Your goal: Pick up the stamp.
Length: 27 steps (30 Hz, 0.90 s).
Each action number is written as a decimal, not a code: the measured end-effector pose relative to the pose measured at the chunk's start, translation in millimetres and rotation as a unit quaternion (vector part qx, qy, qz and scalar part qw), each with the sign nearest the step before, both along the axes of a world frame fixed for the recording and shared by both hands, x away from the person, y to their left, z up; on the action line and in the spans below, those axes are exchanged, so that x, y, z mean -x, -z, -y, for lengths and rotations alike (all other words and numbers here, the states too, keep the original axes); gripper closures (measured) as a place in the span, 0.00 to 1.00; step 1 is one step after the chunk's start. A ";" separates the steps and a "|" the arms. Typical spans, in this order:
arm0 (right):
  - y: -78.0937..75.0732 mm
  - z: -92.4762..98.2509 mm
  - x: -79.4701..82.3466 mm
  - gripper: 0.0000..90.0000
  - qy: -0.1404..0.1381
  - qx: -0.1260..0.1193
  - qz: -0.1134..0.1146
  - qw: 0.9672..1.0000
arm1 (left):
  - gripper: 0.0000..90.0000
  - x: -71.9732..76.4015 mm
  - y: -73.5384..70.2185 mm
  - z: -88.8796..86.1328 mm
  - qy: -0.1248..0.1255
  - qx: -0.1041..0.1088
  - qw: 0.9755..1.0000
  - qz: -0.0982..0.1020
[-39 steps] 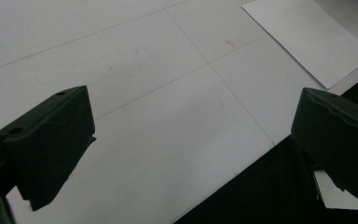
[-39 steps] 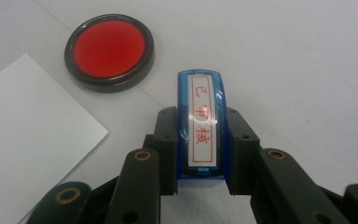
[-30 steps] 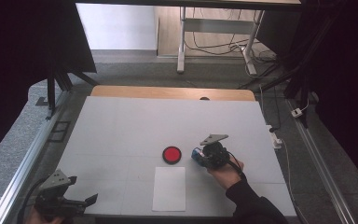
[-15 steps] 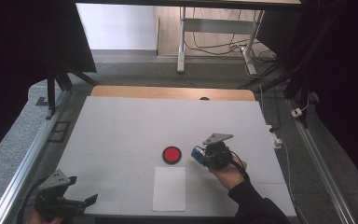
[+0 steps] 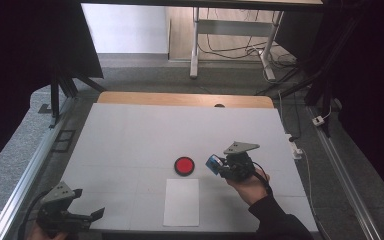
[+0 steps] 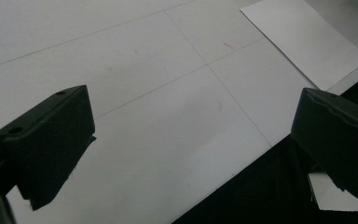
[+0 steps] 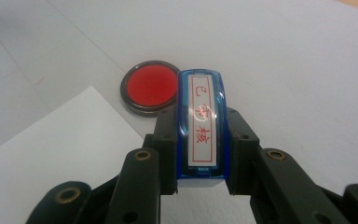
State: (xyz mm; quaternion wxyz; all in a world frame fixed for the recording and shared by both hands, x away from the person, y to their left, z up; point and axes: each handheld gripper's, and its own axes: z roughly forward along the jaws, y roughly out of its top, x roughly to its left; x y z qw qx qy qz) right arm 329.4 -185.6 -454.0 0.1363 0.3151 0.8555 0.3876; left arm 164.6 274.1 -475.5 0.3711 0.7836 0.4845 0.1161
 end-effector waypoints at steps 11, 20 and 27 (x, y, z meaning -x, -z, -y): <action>-8.9 1.2 12.7 0.79 -0.026 -0.014 0.008 1.000 | 0.00 0.3 -0.5 -0.8 0.003 0.004 1.000 0.002; -18.4 -0.7 23.8 0.79 -0.044 -0.060 0.009 0.997 | 0.00 0.3 -0.5 -1.1 0.003 0.006 1.000 0.006; -21.8 -9.4 33.5 0.79 -0.082 -0.067 0.016 0.994 | 0.00 0.1 -0.6 -1.2 0.007 0.006 1.000 0.002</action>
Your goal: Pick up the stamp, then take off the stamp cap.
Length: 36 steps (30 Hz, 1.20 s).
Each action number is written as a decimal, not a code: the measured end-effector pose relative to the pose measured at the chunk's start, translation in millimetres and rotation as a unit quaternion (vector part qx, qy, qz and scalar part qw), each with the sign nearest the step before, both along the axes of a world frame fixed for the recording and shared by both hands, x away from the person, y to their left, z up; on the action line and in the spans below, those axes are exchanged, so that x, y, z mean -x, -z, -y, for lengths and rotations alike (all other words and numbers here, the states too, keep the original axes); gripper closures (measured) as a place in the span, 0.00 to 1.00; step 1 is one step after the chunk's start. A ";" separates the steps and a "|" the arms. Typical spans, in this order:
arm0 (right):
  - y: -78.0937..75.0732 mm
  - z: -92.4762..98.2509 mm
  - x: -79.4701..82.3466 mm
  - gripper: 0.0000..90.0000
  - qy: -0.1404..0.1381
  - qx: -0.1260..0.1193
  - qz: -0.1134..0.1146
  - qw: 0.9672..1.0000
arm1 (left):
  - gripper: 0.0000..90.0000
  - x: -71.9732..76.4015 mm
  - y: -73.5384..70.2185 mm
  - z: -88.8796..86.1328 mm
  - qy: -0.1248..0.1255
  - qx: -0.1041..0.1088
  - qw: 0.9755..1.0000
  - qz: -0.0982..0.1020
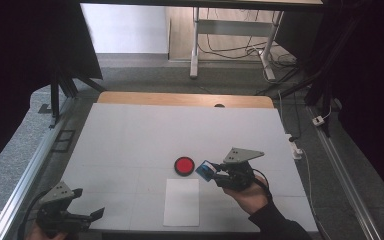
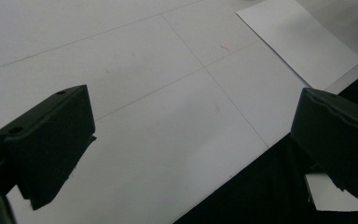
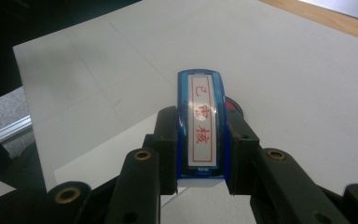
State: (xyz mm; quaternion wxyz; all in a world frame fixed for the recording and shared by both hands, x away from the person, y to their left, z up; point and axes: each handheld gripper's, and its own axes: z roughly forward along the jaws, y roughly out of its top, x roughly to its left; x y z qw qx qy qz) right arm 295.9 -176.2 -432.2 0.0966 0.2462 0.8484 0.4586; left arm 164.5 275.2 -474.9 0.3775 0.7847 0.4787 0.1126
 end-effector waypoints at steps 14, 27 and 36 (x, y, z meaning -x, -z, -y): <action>-1.1 -4.6 2.5 0.79 -0.017 0.000 -0.002 1.000 | 0.00 1.0 -0.8 -1.4 0.006 0.007 1.000 0.005; -5.8 -8.0 5.1 0.79 -0.022 -0.009 -0.002 1.000 | 0.00 -8.9 -4.3 7.3 0.066 0.031 0.997 0.035; -6.9 -11.5 8.2 0.79 -0.043 0.000 -0.001 0.999 | 0.00 -20.4 -4.5 29.1 0.112 0.043 0.992 0.044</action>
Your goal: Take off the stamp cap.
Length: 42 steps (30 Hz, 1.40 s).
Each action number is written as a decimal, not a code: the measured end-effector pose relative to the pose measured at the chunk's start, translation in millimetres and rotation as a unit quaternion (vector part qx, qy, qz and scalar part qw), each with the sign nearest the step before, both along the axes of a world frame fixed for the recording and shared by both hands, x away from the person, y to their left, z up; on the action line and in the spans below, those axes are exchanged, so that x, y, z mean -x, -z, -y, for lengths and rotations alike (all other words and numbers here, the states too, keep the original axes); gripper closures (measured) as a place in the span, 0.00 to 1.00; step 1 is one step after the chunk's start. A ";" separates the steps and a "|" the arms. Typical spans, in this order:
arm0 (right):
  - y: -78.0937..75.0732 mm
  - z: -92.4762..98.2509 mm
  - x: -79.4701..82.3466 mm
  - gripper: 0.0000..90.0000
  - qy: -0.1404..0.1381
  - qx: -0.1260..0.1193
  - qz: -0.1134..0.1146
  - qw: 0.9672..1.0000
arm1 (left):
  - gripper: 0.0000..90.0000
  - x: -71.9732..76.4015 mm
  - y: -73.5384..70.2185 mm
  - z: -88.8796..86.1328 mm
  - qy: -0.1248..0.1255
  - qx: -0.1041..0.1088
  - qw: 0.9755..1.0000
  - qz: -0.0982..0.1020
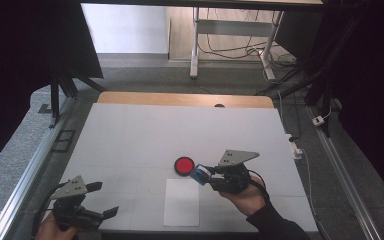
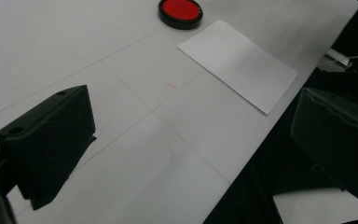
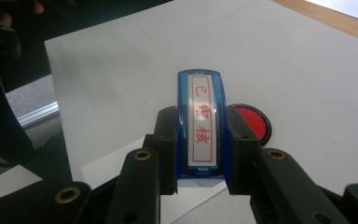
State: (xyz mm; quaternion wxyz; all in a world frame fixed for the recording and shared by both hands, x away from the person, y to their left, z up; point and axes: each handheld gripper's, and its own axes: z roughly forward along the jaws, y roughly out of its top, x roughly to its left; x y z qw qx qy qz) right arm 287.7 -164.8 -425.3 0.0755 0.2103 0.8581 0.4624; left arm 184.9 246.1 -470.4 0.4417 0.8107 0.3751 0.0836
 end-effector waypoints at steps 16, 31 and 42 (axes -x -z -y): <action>-0.9 -4.7 3.8 0.78 -0.026 0.006 0.010 1.000 | 0.00 -21.0 -0.7 33.0 0.074 0.003 0.997 -0.002; -3.2 -8.6 7.0 0.78 -0.044 -0.008 0.005 0.999 | 0.00 -46.1 -5.8 64.5 0.120 -0.003 0.993 0.007; -4.8 -11.2 9.2 0.79 -0.054 -0.013 0.002 0.998 | 0.00 -64.4 -5.9 82.2 0.172 -0.009 0.985 0.026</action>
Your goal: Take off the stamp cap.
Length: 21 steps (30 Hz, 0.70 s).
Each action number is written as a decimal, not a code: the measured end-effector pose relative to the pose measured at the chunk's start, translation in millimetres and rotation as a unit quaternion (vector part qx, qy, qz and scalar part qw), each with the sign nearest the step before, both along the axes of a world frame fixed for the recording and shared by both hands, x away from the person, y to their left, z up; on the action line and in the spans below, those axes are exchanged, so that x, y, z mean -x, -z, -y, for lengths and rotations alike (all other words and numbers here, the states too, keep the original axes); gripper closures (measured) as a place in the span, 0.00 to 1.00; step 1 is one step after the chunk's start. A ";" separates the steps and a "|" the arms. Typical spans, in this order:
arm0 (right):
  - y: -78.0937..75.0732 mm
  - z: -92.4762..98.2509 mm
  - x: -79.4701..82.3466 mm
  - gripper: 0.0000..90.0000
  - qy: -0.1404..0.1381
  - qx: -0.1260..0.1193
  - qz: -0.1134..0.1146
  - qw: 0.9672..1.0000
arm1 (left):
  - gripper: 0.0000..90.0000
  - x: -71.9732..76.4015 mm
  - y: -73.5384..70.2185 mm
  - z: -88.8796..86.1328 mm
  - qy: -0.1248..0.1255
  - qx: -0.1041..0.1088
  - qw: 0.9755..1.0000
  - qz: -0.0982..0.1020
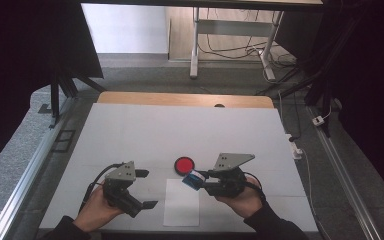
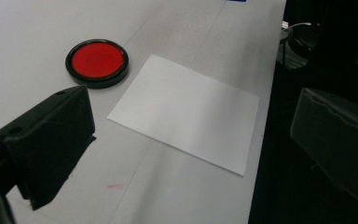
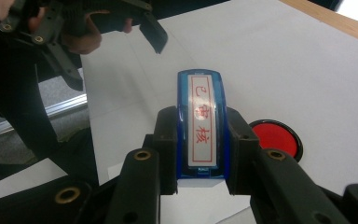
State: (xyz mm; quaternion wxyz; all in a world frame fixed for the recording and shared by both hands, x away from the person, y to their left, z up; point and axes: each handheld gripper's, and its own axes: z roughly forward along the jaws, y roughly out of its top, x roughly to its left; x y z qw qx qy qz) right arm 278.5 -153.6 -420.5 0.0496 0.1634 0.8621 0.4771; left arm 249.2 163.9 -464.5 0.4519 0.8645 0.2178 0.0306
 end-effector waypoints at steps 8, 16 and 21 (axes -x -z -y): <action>-0.5 -3.0 2.5 0.79 -0.015 -0.001 0.002 1.000 | 0.00 -13.0 1.9 15.7 0.035 -0.010 0.999 0.003; -0.7 -5.5 4.4 0.79 -0.029 -0.002 0.003 1.000 | 0.00 -22.5 2.6 34.5 0.067 0.000 0.998 0.007; -0.5 -6.5 5.3 0.79 -0.037 -0.002 0.005 0.999 | 0.00 -27.2 1.4 45.2 0.087 0.008 0.996 0.011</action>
